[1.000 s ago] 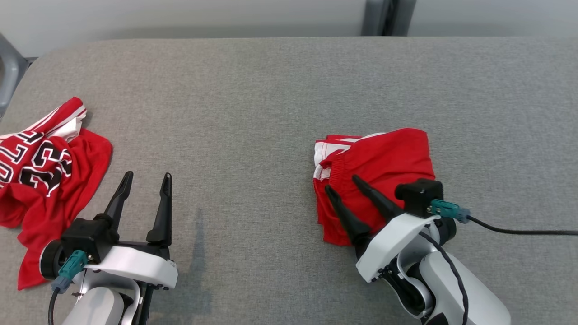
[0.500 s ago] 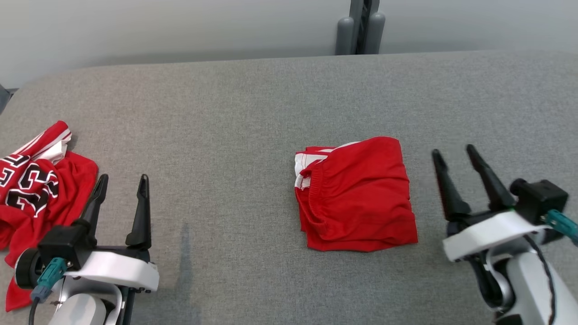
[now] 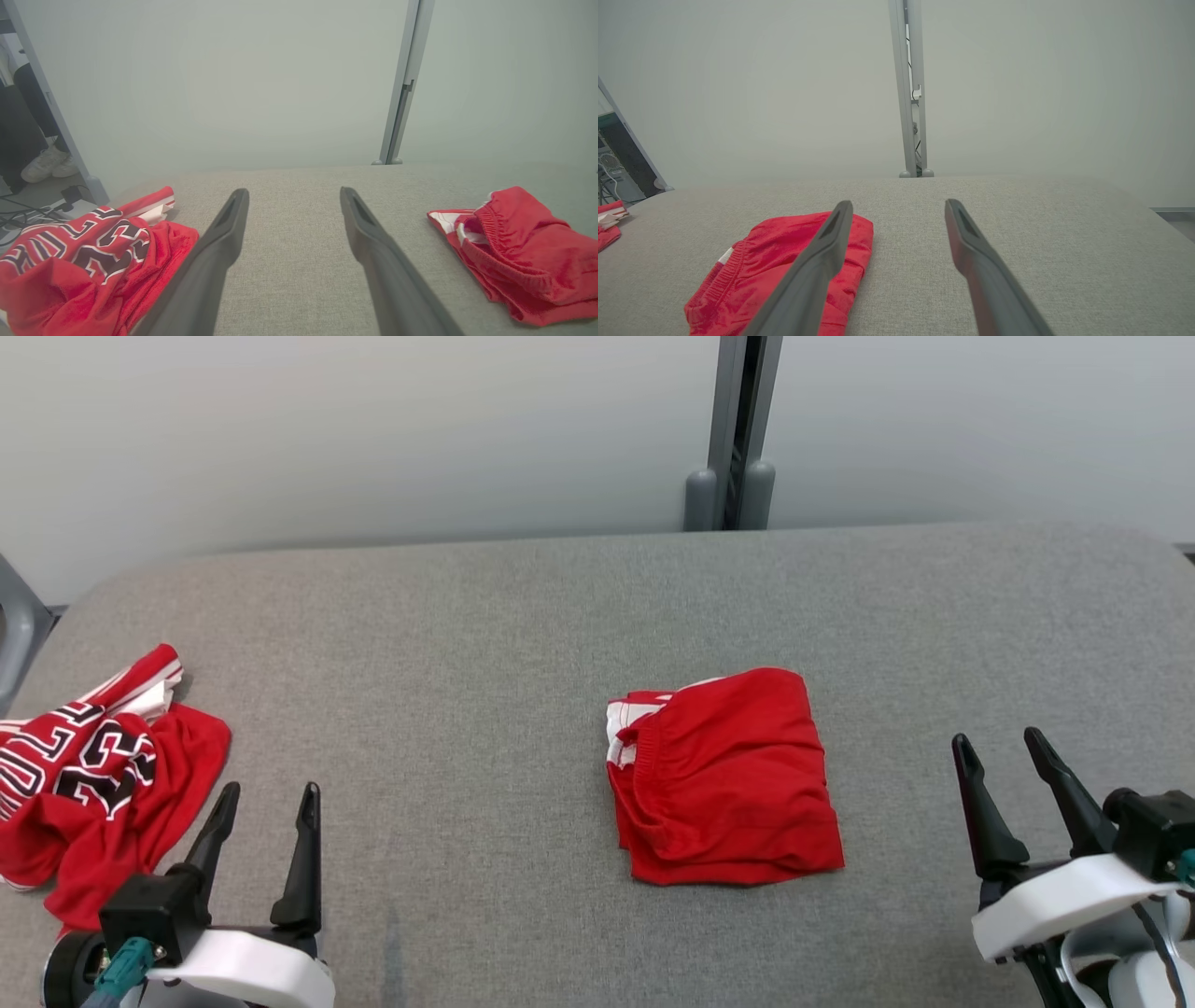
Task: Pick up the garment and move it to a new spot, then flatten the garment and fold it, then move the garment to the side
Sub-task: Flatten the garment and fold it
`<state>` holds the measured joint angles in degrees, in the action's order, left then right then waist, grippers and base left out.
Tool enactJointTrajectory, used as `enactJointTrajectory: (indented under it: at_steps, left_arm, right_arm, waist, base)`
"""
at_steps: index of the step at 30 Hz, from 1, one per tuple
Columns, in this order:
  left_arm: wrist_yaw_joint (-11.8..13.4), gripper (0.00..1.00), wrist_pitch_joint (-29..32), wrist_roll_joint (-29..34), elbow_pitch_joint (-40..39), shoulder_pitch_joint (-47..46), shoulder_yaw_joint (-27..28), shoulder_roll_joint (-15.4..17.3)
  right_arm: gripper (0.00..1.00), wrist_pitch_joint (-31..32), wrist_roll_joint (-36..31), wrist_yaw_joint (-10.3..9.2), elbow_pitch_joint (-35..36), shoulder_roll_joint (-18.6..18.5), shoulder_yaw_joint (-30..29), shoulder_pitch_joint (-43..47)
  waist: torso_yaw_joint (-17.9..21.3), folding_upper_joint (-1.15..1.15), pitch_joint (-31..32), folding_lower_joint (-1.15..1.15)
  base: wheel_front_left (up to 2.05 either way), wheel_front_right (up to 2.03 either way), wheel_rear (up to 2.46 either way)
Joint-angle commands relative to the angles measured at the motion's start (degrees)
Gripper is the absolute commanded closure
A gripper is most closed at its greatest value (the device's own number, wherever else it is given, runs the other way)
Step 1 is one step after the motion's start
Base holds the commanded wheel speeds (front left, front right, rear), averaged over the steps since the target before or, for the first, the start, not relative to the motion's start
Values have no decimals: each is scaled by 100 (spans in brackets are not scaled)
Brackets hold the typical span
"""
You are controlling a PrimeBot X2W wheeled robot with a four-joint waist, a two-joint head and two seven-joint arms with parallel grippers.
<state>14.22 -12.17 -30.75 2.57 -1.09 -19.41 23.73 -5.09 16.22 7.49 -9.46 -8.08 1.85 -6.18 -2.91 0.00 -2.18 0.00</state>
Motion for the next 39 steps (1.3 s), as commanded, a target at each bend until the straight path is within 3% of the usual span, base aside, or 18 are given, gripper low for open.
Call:
enactJointTrajectory:
  at_steps: [1, 23, 39]
  left_arm:
    - [56, 0, 53, 29, -76, 106, -18, 43]
    - [244, 0, 276, -55, -278, 552, -140, 103]
    - [287, 0, 323, -100, -322, 466, -168, 135]
  right_arm:
    - [0, 72, -18, 0, 103, -54, -50, 156]
    - [0, 655, -158, 0, 1034, -19, -392, 1108]
    - [0, 748, -138, 0, 1175, 63, -415, 1180]
  waist:
    - [-7, 0, 190, 0]
    - [-3, 0, 635, 0]
    - [-24, 0, 637, 0]
  base:
    - [0, 0, 0]
    - [0, 0, 0]
    - [0, 0, 0]
